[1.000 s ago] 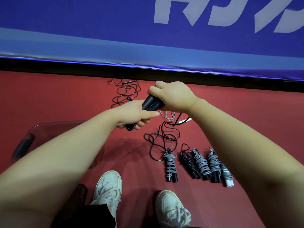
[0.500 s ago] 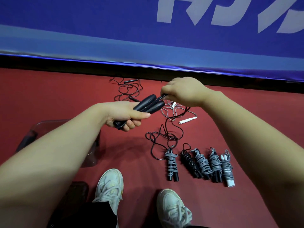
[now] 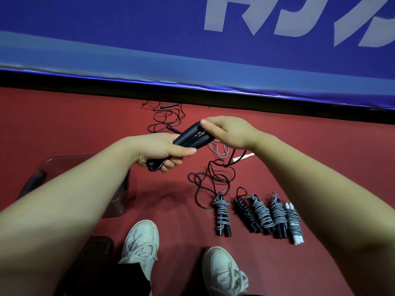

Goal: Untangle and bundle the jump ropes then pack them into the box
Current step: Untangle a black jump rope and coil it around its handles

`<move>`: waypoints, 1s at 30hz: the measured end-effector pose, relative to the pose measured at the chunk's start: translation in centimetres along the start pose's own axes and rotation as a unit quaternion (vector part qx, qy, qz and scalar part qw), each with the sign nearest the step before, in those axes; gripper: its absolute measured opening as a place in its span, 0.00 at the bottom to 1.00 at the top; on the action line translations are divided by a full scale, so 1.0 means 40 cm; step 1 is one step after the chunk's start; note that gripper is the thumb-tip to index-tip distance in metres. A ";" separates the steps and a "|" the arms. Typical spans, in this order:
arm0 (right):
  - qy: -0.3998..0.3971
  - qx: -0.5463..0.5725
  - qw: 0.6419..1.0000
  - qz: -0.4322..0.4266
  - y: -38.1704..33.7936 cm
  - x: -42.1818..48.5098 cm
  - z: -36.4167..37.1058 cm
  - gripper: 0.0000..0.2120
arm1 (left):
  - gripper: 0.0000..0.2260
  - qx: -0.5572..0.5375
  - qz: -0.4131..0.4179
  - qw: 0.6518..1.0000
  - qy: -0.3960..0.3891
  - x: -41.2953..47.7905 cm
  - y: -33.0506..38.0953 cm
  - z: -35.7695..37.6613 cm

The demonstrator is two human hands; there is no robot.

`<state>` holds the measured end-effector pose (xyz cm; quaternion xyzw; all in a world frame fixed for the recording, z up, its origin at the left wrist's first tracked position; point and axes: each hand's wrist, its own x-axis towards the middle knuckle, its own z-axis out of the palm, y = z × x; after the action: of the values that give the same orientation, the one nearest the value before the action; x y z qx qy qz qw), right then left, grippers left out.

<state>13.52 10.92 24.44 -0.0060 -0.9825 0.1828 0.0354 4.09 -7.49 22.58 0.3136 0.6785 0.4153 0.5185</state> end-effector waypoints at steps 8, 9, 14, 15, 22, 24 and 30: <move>0.149 0.174 0.973 -0.013 -0.006 0.034 0.052 0.18 | 0.15 -0.036 0.013 0.999 -0.003 0.011 0.008 0.018; 0.136 0.151 0.979 -0.020 -0.003 0.032 0.043 0.18 | 0.14 -0.035 0.008 0.999 -0.010 0.006 0.008 0.016; 0.120 -0.051 0.991 -0.034 0.024 0.022 -0.008 0.24 | 0.13 -0.059 -0.012 0.998 0.002 -0.005 0.005 0.002; 0.129 -0.067 0.989 -0.035 0.026 0.022 -0.018 0.24 | 0.13 -0.064 -0.009 0.998 0.007 -0.004 0.009 0.000; -0.067 -0.218 0.972 -0.050 0.005 -0.007 -0.045 0.51 | 0.12 -0.045 -0.062 0.997 0.006 -0.001 0.005 -0.013; -0.067 -0.318 0.943 -0.069 -0.005 -0.003 -0.031 0.54 | 0.13 -0.019 -0.090 0.996 -0.006 -0.002 -0.001 -0.012; -0.052 -0.352 0.933 -0.062 -0.014 -0.001 0.013 0.46 | 0.13 0.001 -0.119 0.993 -0.022 0.001 -0.002 0.010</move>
<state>13.51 10.21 24.16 0.0520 -0.9828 -0.1770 -0.0093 4.46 -7.39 22.44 0.2408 0.6996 0.3428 0.5789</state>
